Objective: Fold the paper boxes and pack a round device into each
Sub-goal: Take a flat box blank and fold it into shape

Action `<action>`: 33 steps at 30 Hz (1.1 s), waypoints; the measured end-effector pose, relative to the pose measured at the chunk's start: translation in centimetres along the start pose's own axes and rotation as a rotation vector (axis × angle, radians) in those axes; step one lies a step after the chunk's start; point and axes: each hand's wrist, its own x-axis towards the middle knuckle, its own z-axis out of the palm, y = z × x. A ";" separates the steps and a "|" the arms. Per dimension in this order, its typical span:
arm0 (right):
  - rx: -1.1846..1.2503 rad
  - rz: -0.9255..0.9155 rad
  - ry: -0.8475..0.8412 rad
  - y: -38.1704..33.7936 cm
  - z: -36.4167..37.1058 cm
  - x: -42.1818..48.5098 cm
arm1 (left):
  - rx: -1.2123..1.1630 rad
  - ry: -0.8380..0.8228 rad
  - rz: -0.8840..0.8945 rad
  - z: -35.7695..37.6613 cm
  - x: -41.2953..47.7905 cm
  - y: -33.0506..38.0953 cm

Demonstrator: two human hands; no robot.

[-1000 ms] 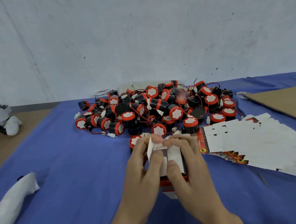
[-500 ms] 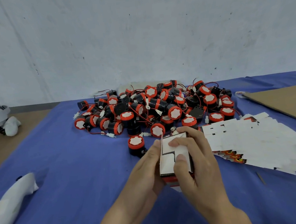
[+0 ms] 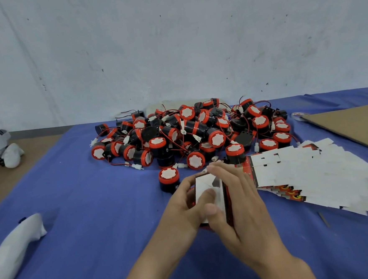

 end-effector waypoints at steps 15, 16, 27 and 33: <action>0.094 -0.009 0.008 1.0 -0.1 0.4 | -0.277 -0.047 -0.148 -1.4 0.5 -0.2; 0.093 0.000 -0.003 1.0 -0.1 0.4 | -0.315 -0.062 -0.138 -1.7 0.6 -0.3; 0.642 0.292 -0.035 0.3 -1.3 1.5 | 0.221 0.069 0.251 -2.1 0.5 -0.7; 0.500 0.347 -0.227 2.3 -1.8 1.3 | 1.232 0.039 0.651 -1.7 0.3 -2.9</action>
